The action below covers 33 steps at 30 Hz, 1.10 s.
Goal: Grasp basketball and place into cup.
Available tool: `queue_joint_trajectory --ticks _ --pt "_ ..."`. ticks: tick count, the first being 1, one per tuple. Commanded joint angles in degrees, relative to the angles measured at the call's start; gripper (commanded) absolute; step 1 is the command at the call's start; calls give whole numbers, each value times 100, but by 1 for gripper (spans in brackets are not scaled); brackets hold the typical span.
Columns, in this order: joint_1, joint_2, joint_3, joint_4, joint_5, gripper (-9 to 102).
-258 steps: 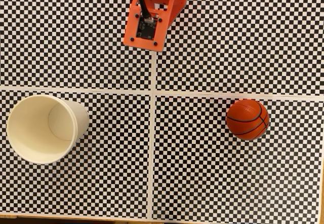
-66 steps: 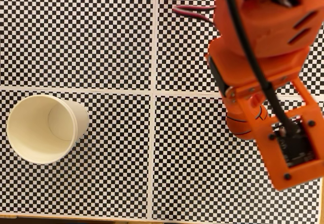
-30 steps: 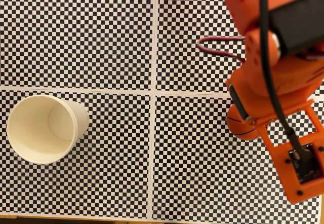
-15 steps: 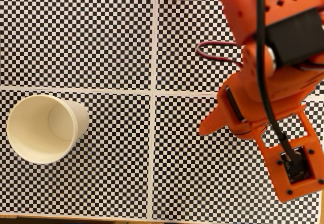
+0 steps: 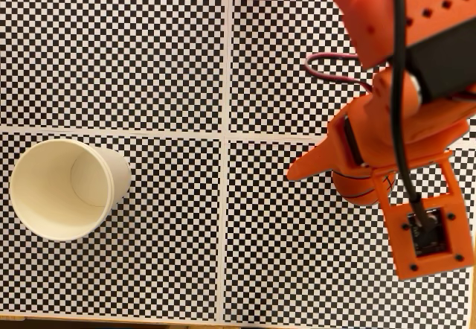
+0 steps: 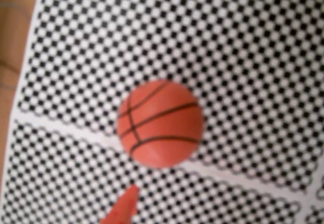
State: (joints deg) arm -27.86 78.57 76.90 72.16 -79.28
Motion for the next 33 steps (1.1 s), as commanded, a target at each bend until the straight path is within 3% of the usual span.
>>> queue_joint_trajectory --ticks 1,33 --pt "-158 -79 -123 -62 167 59" --pt "-422 -1380 -1538 -70 536 71"
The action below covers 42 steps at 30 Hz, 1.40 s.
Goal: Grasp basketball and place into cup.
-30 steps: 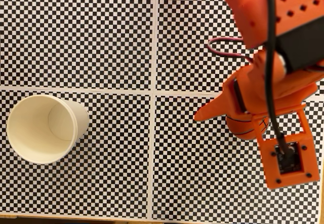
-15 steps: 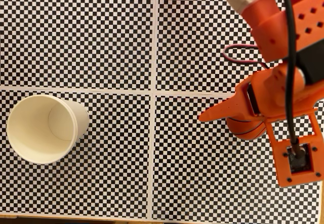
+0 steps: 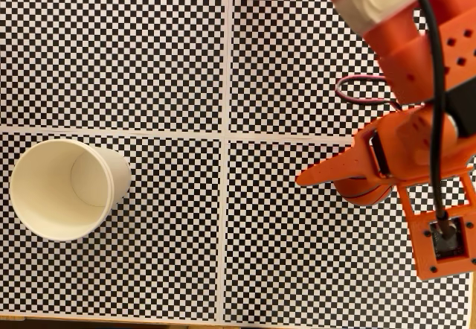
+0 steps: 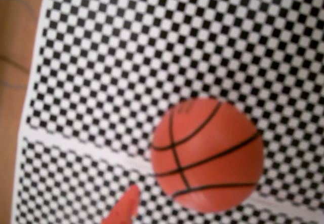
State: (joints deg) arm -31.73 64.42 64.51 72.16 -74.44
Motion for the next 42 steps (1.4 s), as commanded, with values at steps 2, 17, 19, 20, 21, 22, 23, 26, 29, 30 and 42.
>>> queue_joint_trajectory --ticks 2,17,19,20,21,22,23,26,29,30,42 --pt "-62 -26 -343 -70 79 71" --pt "-114 -677 -1011 -70 246 75" --pt "-114 -756 -1090 -70 264 75" --pt "-114 -800 -1125 -70 272 75" --pt "-114 -853 -1178 -62 281 75" --pt "-114 -896 -1204 -62 281 75" --pt "-114 -932 -1213 -62 299 75" --pt "-105 -1090 -1371 -18 404 75" --pt "-97 -1213 -1450 -9 422 75" --pt "-97 -1222 -1459 -9 422 75" --pt "-35 -1336 -1477 35 483 69"
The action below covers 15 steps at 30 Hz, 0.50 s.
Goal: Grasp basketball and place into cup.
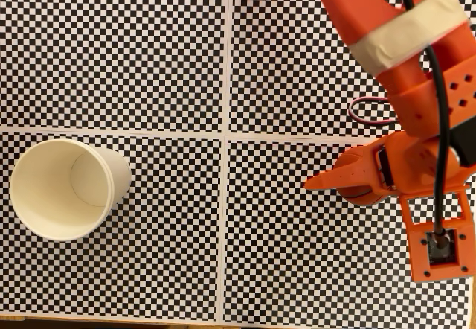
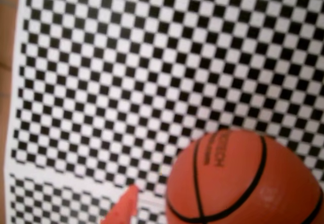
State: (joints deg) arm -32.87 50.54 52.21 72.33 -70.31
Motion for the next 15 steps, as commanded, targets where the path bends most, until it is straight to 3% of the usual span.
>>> queue_joint_trajectory --ticks 1,10,15 --pt "79 44 -246 18 70 69" --pt "149 -35 -220 26 123 63" --pt "158 -62 -220 26 202 50"
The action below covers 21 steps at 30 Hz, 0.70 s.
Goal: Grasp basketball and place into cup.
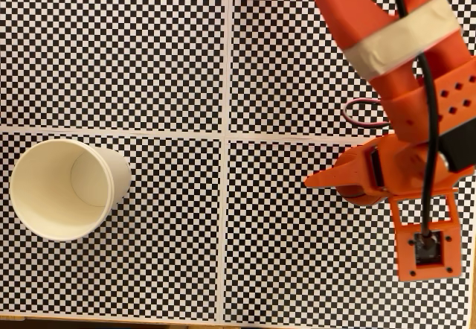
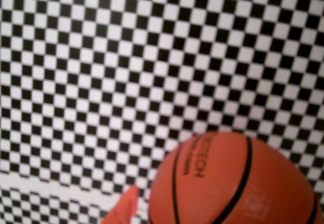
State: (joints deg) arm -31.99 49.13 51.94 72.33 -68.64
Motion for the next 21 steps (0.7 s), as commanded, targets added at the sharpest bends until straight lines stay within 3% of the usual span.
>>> queue_joint_trajectory --ticks 1,11,21 --pt "70 70 -193 26 53 48" --pt "202 79 -176 26 88 14" --pt "703 686 -176 299 -211 0"
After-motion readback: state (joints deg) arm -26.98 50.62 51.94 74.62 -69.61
